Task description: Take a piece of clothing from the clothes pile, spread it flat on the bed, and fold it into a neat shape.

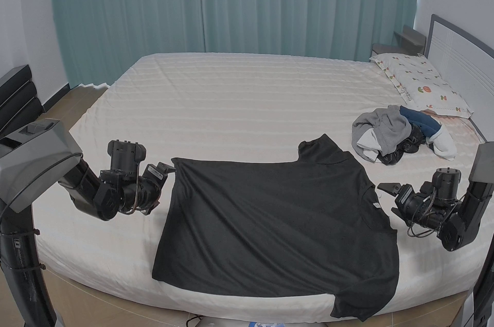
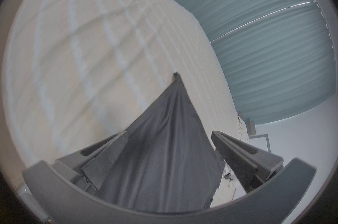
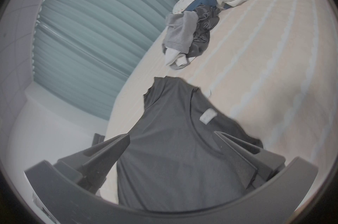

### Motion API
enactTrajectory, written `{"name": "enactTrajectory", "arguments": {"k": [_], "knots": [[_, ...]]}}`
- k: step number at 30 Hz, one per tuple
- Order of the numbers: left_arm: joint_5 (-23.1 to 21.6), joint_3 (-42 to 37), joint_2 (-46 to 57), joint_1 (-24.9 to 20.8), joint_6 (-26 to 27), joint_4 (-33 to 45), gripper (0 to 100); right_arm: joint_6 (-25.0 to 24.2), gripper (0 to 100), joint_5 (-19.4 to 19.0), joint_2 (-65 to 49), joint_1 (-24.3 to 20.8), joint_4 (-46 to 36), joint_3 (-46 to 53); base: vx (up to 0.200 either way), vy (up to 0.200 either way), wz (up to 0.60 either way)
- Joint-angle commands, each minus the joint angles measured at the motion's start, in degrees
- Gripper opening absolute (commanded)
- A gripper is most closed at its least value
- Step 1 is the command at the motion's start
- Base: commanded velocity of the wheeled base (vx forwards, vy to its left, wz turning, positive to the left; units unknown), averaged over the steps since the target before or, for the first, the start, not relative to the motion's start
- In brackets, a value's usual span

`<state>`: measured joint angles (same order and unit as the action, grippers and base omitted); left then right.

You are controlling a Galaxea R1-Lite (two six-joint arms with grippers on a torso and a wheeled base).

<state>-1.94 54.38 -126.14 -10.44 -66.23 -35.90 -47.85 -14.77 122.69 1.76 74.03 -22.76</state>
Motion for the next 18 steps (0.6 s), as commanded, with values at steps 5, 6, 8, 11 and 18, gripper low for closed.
{"name": "enactTrajectory", "arguments": {"k": [5, 6, 8, 11, 18], "knots": [[-3.7, -17.6, 5.6, -4.7, -3.6, -13.2, 100, -7.3, 100, -8.5, 6.4, -0.7, 15.4, 13.3, -0.08, 0.0, 0.0], [-3.7, -17.6, 5.6, -4.7, -3.6, -13.2, 100, -7.3, 100, -8.5, 6.4, -0.7, 15.4, 13.3, 0.0, 0.0, 0.0], [-3.8, -17.6, 5.6, -4.2, -3.6, -13.5, 100, -8.8, 100, -9.8, 6.4, -0.7, 15.5, 13.5, 0.0, 0.0, 0.0], [-4.3, -17.7, 5.6, -4.0, -4.1, -13.5, 100, -10.6, 100, -10.5, 6.7, -0.7, 15.5, 13.7, 0.0, 0.0, 0.0], [-4.6, -17.5, 5.6, -4.5, -6.3, -13.5, 100, -10.6, 100, -10.5, 7.0, -1.0, 15.5, 13.9, 0.0, -0.029, 0.0]]}}
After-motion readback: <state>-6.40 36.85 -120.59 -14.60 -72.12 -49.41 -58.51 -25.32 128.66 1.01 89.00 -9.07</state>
